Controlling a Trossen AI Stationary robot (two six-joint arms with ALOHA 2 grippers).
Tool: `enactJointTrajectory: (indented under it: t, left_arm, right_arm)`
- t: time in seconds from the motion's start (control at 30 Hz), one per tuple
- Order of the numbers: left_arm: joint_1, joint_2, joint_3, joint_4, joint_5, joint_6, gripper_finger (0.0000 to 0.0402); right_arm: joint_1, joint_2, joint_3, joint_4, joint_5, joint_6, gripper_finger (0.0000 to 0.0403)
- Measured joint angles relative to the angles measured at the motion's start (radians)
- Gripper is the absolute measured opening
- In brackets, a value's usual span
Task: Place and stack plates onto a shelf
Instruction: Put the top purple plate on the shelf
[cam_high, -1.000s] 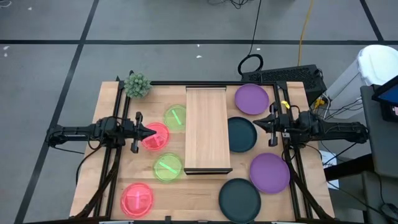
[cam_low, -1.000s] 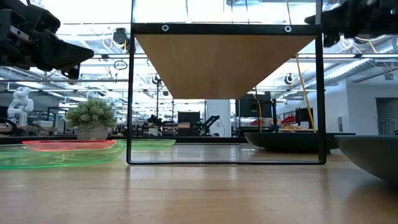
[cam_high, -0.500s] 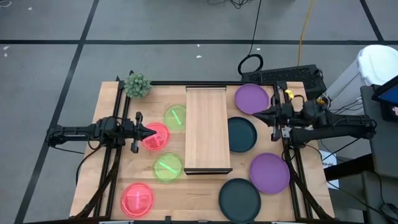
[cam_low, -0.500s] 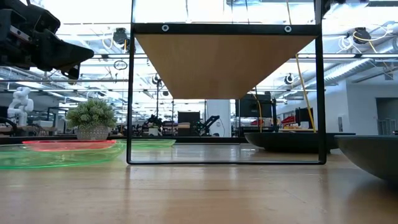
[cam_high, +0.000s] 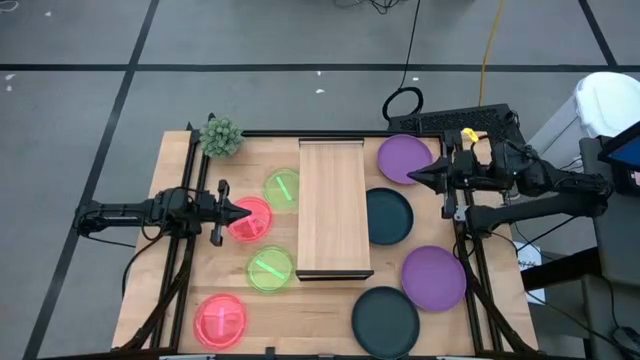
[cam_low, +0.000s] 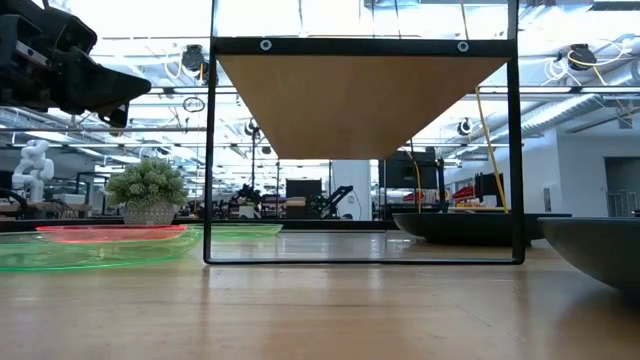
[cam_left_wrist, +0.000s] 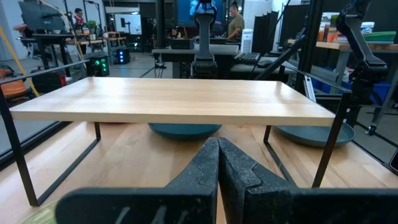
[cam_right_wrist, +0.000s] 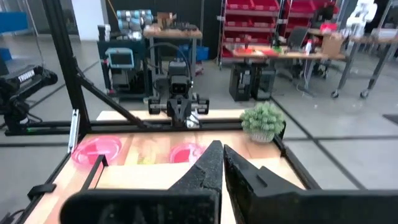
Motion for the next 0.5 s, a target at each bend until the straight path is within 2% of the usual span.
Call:
enactJointTrajectory:
  t: [0.23,0.5]
  left_arm:
    - [0.000,0.000,0.000,0.000,0.000,0.000,0.0004]
    - [0.000,0.000,0.000,0.000,0.000,0.053,0.0004]
  right_arm:
    - [0.006,0.083,0.128,-0.135,-0.002,0.070,0.0000]
    - [0.039,0.145,0.168,-0.205,-0.003,0.105,0.0000]
